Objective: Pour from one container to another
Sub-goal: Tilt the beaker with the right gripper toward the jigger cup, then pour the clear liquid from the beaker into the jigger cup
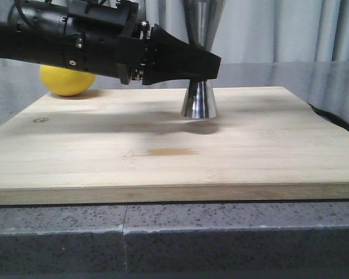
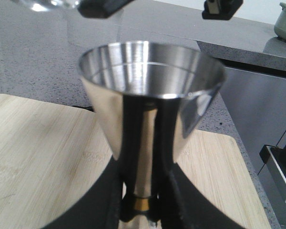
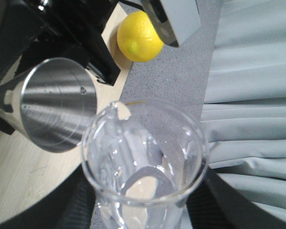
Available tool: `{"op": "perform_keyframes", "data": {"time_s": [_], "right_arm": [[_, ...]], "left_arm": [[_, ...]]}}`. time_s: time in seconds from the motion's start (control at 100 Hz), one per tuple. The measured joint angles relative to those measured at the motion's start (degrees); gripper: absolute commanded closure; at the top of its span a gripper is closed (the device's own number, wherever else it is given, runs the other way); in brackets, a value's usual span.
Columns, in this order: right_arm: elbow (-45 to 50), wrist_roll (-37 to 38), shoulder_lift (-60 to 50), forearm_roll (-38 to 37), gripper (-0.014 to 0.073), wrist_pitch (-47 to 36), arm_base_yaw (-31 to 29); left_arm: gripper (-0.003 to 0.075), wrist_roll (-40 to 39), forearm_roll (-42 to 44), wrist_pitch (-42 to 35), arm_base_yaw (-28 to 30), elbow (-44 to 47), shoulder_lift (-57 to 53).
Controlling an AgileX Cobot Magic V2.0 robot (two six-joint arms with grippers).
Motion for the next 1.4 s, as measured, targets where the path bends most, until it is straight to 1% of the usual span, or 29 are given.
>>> {"op": "perform_keyframes", "data": {"time_s": [1.07,1.4], "right_arm": [[0.0,-1.31,0.0,-0.74,0.0389,0.46,0.0],[0.0,-1.31,0.0,-1.89,0.0389,-0.21,1.86]], "left_arm": [[0.0739,0.0,0.0,0.0,0.0,0.0,0.0],[0.0739,0.0,0.0,0.0,0.0,0.0,0.0]]}}
